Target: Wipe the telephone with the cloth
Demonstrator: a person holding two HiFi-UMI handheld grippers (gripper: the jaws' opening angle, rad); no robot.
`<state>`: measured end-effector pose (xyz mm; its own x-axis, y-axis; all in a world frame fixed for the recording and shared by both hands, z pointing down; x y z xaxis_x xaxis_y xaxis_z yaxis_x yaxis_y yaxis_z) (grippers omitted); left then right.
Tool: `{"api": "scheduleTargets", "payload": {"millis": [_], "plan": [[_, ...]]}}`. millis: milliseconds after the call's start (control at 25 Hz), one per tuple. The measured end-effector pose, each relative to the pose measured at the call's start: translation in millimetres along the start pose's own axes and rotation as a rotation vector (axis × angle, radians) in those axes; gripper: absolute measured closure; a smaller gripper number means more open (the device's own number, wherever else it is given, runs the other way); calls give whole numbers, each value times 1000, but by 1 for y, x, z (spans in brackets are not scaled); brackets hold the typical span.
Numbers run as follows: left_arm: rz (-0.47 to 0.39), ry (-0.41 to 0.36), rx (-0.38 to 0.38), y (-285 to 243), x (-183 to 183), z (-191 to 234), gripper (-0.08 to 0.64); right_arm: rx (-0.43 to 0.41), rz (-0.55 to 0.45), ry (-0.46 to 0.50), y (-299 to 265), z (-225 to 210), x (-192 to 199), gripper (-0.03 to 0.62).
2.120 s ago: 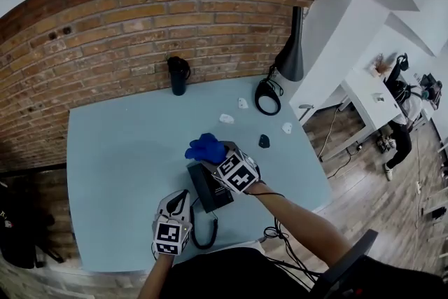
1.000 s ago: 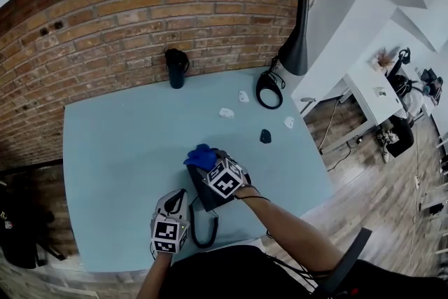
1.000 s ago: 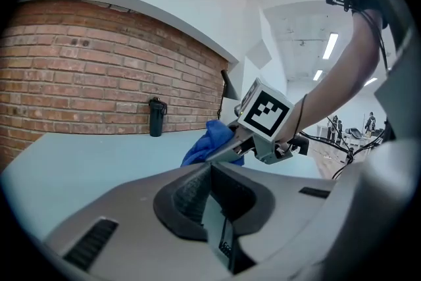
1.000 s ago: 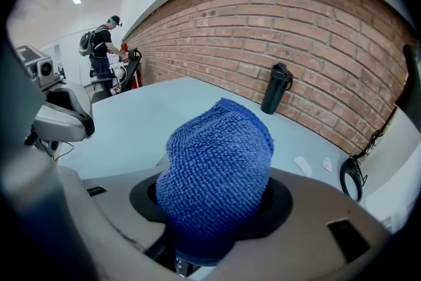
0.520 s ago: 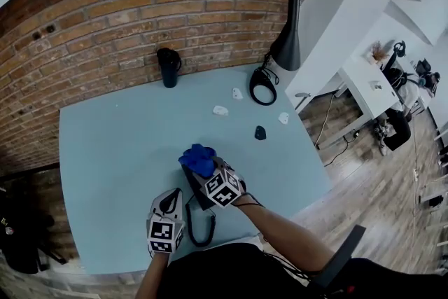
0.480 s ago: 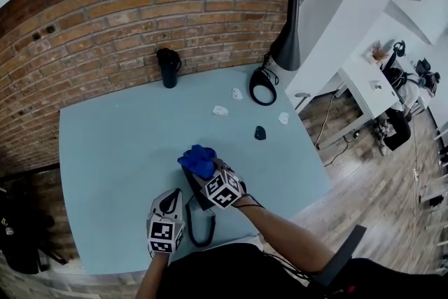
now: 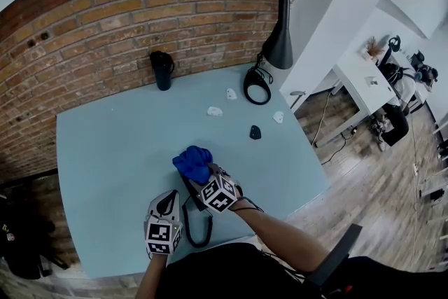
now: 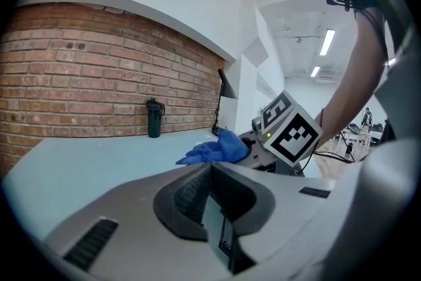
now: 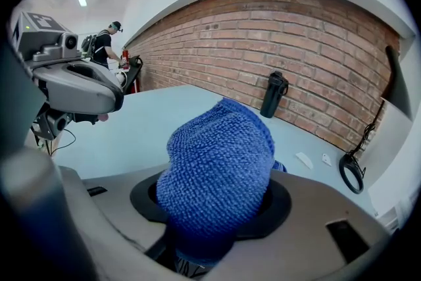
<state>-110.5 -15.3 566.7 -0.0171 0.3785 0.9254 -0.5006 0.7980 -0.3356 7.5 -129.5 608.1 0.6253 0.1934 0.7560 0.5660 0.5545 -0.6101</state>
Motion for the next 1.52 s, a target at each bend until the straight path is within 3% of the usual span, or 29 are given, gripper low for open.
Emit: {"api": "scheduleTargets", "payload": {"millis": [360,520,720,1520], "plan": [[-18,-15,-4,0,-3,-4,540,-15,16,21,9,11,13,368],[31,-17,13,3,-1,-7,540,-21,17,30,10,17,17,368],[-2,-19,0,0,0,-5,540,-24,22,34,15,20,24,368],[-3,-17,12,-1,2,-7,540,-72,64,62,40,52,65,368]]}}
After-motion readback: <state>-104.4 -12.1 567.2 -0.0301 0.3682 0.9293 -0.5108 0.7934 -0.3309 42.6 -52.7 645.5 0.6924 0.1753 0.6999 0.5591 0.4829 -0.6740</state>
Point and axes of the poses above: the fingertips, and each gripper's own axes: y backward along the fingers, z to its left, x out of its underside, the point moved 8 cm from there along y, backward along the fingers, and after that the axes turned 9 degrees about x, right-handed, at the moved point
